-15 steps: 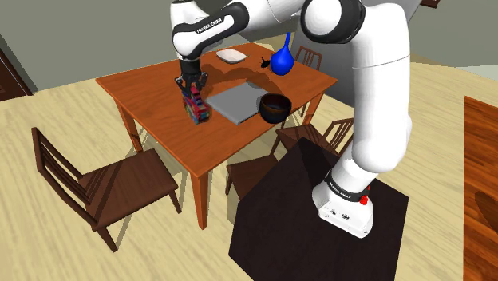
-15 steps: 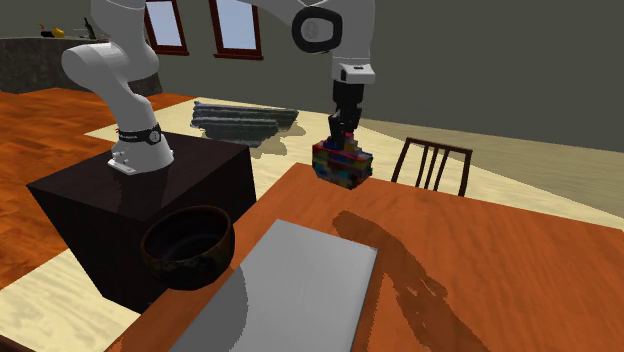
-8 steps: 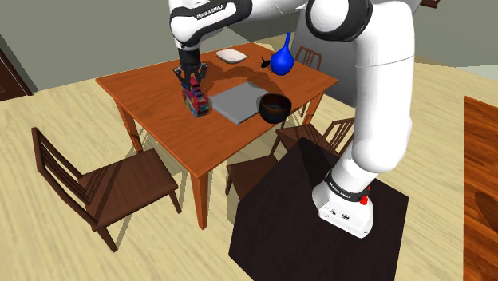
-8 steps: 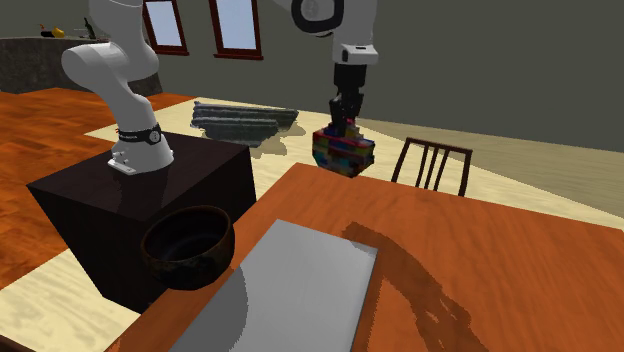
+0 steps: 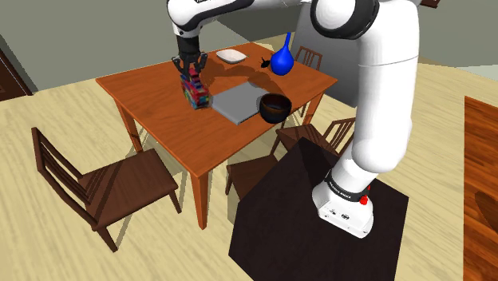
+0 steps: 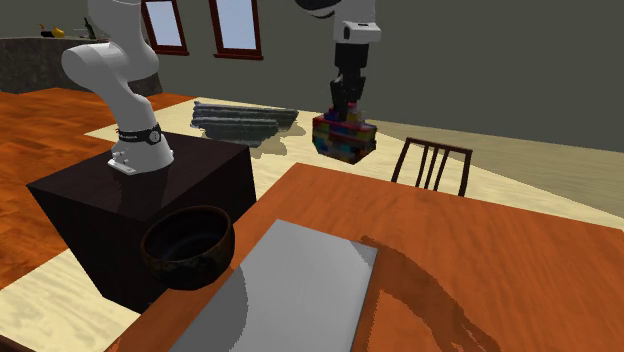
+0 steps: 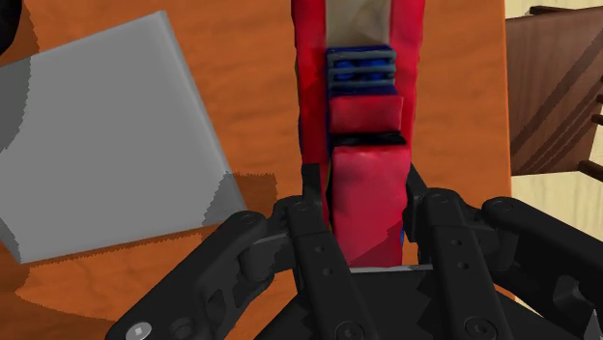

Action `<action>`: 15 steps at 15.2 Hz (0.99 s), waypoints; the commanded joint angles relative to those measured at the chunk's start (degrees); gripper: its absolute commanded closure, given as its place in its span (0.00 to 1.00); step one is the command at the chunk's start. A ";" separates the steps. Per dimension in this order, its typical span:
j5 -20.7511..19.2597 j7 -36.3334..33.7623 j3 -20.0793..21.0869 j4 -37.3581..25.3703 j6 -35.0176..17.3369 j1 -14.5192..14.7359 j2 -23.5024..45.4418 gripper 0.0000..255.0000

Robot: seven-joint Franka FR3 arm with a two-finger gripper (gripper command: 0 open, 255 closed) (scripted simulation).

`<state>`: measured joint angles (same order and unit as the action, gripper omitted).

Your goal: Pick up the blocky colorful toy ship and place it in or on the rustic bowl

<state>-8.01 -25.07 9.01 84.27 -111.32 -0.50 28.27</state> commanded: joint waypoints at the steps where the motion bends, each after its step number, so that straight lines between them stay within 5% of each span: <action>1: 0.11 0.13 0.05 -0.89 1.27 0.00 -0.46 1.00; 7: 0.33 0.45 0.15 -3.80 4.91 0.08 -1.21 1.00; 15: 2.55 8.72 -1.82 12.64 0.15 -6.72 -13.58 1.00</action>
<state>-5.66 -17.49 7.51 95.38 -110.53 -6.44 15.73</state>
